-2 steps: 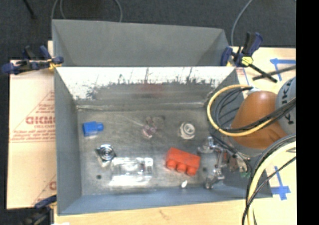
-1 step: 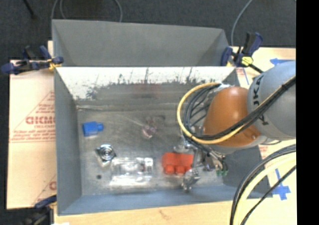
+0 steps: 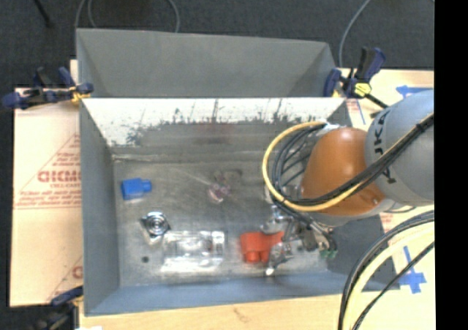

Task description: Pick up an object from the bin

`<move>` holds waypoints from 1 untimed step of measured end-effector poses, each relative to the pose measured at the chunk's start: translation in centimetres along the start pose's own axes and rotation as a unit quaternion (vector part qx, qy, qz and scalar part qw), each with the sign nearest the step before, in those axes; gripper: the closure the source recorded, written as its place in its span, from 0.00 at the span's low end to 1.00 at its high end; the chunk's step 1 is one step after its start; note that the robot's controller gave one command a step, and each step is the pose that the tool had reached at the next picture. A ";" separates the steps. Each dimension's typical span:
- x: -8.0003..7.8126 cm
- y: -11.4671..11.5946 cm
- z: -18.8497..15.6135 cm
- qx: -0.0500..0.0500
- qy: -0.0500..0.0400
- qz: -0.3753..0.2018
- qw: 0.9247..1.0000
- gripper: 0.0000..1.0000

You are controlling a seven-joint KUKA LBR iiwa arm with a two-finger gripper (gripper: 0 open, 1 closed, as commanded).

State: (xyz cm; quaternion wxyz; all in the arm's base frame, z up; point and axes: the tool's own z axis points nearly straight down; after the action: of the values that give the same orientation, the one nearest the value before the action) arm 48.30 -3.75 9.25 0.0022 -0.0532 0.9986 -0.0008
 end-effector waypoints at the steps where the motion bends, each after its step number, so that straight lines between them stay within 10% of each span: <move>1: -1.1 -0.7 -12.5 0.001 -0.004 -0.017 1.000 1.00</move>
Offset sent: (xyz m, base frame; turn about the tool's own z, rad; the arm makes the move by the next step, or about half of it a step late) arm 0.0086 -0.0041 0.1199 -0.0360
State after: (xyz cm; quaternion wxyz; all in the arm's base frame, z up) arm 49.43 -4.34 21.76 0.0058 -0.0699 0.9975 -0.0018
